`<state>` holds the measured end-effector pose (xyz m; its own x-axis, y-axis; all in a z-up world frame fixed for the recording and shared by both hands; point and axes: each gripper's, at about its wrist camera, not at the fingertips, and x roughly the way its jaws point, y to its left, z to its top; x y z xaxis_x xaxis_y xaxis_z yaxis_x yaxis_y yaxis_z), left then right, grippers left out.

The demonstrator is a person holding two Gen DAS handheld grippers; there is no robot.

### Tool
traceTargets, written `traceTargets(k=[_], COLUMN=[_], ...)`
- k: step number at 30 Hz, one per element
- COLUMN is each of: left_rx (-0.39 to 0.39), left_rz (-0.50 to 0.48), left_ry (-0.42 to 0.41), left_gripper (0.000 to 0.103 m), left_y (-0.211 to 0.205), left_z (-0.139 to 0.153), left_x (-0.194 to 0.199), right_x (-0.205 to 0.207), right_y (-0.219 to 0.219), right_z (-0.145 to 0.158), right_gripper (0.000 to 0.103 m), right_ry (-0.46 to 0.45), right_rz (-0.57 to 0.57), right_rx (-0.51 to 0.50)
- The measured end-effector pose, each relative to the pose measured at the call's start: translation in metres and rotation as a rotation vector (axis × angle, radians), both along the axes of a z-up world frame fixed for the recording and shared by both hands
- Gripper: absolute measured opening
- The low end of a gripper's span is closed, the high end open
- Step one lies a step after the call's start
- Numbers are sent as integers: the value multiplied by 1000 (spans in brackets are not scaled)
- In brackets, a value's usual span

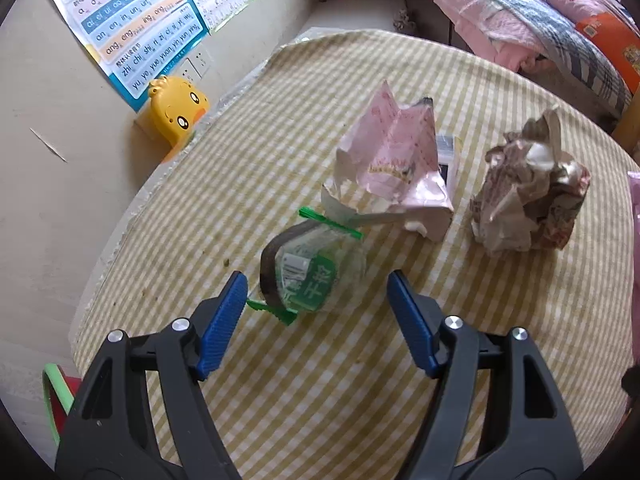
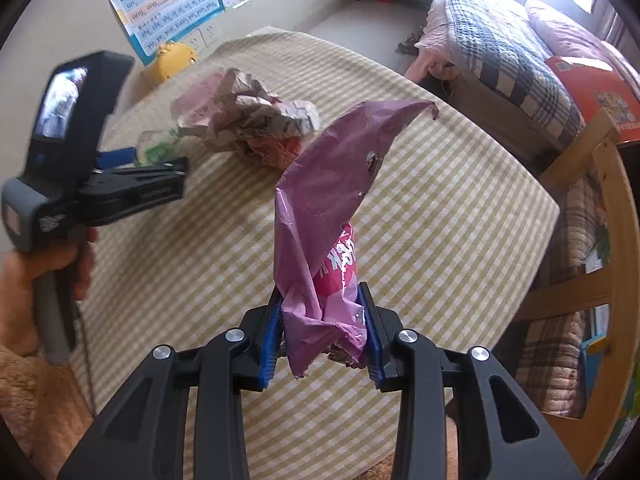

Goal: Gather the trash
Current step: 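Grasp the green-capped snack bag with the left tool while the right tool grasps the pink wrapper, then carry the snack bag and pink wrapper over the bucket and open both tools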

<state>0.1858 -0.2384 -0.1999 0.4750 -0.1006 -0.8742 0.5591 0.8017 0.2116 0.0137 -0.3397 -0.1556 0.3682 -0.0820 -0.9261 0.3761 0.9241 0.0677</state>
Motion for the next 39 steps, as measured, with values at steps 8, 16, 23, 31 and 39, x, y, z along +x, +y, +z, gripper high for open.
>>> traceTargets(k=[8, 16, 23, 31, 39], left_rx=[-17, -71, -105, -134, -175], left_rz=[7, 54, 119, 181, 228], left_ry=[13, 11, -8, -32, -60], left_gripper=[21, 15, 15, 15, 15], left_y=[-3, 19, 54, 90, 127], left_z=[1, 18, 37, 57, 79], left_x=[4, 1, -2, -6, -29], right_x=[-5, 3, 8, 11, 7], right_y=[4, 33, 66, 97, 117], right_z=[16, 41, 63, 83, 99], right_gripper=[34, 34, 34, 34, 35], right_ry=[-94, -161, -227, -264, -311], right_rz=[17, 91, 177, 247, 258], right_rx=[60, 77, 106, 99, 58])
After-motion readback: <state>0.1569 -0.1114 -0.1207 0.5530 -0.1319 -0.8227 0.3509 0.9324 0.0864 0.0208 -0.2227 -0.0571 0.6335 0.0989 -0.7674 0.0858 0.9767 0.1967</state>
